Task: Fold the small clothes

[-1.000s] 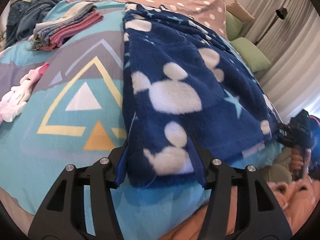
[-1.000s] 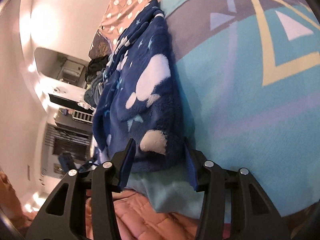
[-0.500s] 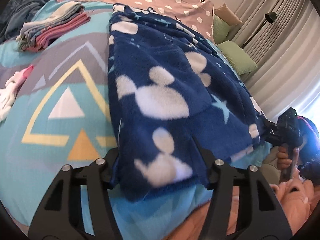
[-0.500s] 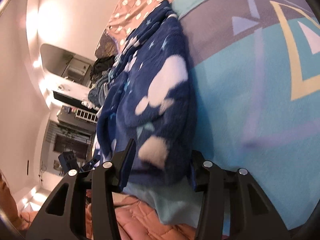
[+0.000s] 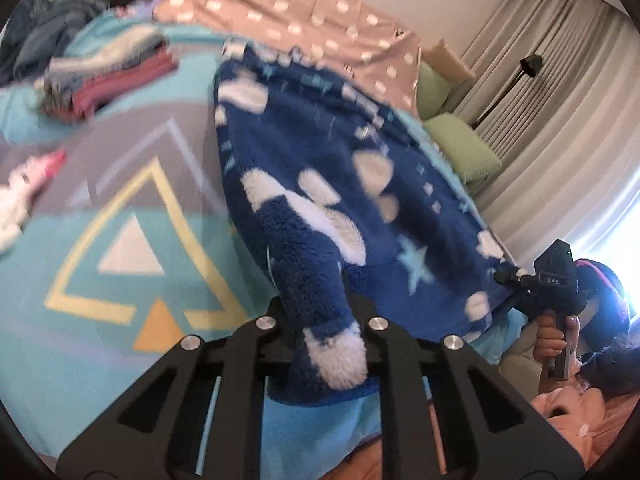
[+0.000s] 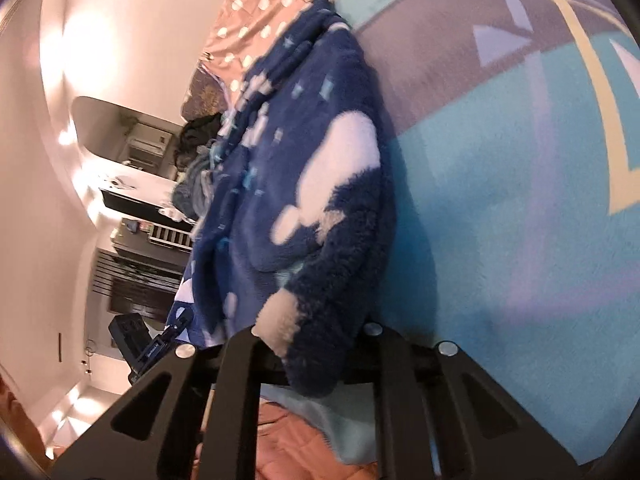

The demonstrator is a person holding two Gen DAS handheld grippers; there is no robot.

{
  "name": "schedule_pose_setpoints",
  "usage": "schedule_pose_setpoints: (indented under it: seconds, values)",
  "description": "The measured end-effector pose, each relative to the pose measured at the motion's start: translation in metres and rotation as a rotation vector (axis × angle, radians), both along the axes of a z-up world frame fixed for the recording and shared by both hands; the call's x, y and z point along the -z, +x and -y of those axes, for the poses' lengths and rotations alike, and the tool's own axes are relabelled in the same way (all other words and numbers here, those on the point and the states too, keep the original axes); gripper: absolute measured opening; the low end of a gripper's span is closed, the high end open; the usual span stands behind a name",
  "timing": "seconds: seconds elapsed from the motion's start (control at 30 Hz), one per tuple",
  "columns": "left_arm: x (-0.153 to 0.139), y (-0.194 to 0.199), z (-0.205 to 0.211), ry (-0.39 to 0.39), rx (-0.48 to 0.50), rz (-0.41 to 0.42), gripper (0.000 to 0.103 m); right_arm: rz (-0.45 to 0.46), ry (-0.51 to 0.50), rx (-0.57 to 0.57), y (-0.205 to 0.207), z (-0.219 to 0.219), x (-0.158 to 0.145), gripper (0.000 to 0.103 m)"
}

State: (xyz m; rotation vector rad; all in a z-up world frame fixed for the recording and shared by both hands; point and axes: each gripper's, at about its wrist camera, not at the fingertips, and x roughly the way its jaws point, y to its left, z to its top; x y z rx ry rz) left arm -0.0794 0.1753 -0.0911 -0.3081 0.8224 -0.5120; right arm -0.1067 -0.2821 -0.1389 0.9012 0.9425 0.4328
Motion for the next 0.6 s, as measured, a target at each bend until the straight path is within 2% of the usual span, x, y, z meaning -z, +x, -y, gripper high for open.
schedule_pose_setpoints:
  seconds: [0.2,0.37,0.6]
  values:
    - [-0.037,0.001,0.014,0.036,0.014,0.103,0.013,0.202,-0.048,-0.054,-0.001,-0.012,-0.06,0.011]
    - [-0.058,0.002,0.019,0.041,0.007,0.168,0.013,0.244,-0.057,-0.068,0.008,-0.014,-0.076,0.011]
    - [-0.09,0.012,0.014,0.047,-0.036,0.258,0.013,0.327,-0.027,-0.029,0.025,0.0,-0.103,0.011]
